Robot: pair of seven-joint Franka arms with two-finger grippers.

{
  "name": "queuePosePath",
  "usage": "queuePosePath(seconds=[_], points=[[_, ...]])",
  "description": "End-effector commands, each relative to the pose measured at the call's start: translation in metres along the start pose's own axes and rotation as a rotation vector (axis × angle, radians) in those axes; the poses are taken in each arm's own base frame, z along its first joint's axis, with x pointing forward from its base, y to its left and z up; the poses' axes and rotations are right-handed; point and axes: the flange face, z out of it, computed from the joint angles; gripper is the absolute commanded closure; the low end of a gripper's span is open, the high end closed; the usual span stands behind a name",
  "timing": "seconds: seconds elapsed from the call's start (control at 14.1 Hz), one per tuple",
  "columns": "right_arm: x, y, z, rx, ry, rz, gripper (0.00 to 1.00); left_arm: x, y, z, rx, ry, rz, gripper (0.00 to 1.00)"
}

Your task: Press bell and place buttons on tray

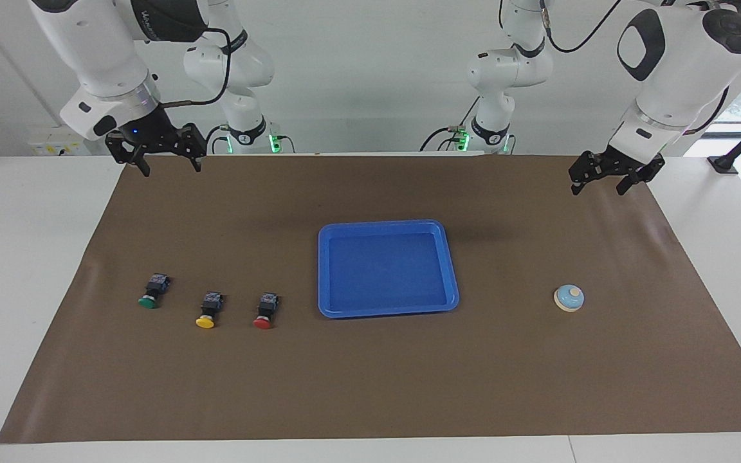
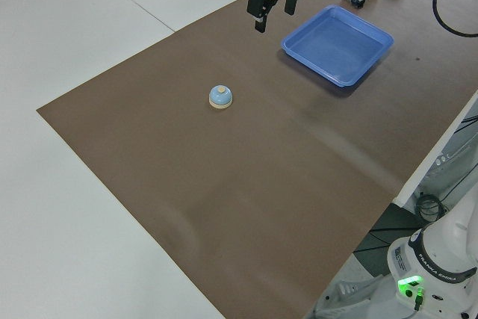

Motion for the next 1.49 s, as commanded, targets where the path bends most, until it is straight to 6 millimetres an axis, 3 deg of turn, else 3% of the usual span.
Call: queuePosePath(seconds=[0.0,0.43,0.5,0.64,0.85,1.14,1.42], points=[[-0.002,0.002,-0.003,0.014,0.004,-0.009,0.00,-0.005,-0.002,-0.005,-0.006,0.014,0.007,0.00],[-0.002,0.001,-0.003,0.014,0.003,-0.010,0.00,-0.001,-0.001,-0.004,-0.003,0.044,0.007,0.00],[-0.002,0.001,-0.003,0.014,0.004,-0.010,0.00,0.002,-0.001,-0.005,-0.001,0.072,0.002,0.20],[-0.002,0.002,-0.002,0.014,0.003,-0.010,0.00,0.010,-0.008,0.004,-0.002,0.088,-0.007,0.97],[-0.002,0.002,-0.003,0.014,0.004,-0.010,0.00,0.041,-0.014,0.039,-0.007,0.111,-0.013,1.00],[-0.002,0.001,-0.003,0.014,0.003,-0.010,0.00,0.078,-0.035,0.103,-0.015,0.125,-0.044,1.00],[-0.002,0.002,-0.002,0.014,0.003,-0.010,0.00,0.093,-0.042,0.157,-0.019,0.124,-0.057,1.00]])
